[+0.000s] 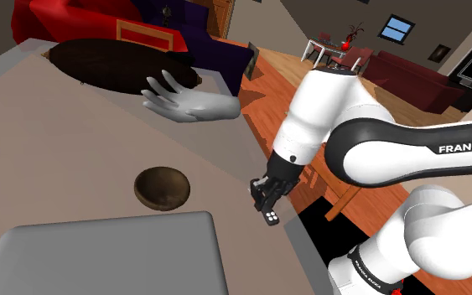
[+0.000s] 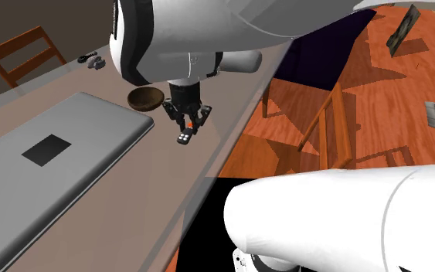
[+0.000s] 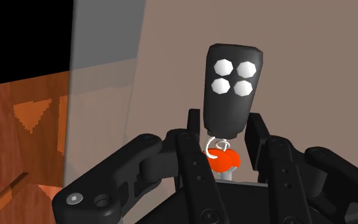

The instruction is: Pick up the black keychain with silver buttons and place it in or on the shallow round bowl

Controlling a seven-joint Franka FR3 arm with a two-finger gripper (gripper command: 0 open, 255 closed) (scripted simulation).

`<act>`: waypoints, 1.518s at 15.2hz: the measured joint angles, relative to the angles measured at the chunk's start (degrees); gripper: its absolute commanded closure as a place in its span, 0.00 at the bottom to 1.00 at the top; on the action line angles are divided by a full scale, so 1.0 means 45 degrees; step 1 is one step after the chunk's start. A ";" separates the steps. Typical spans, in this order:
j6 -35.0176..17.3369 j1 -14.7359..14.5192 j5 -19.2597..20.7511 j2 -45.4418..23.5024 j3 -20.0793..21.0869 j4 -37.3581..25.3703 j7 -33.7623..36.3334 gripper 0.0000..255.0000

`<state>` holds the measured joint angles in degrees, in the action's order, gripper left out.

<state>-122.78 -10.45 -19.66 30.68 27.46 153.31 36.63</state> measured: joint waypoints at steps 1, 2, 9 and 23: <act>0.0167 -0.0002 0.0020 0.0075 -0.0033 -0.0093 0.0014 1.00; 0.0378 -0.0008 0.0042 0.0185 -0.0082 -0.0196 0.0025 1.00; 0.1806 0.0027 0.0263 0.0797 -0.0462 -0.1011 0.0039 1.00; 0.2325 0.0806 0.1426 -0.2664 0.0732 -0.5127 0.1685 1.00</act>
<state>-112.32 -6.82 -13.24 18.69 30.76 130.24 44.21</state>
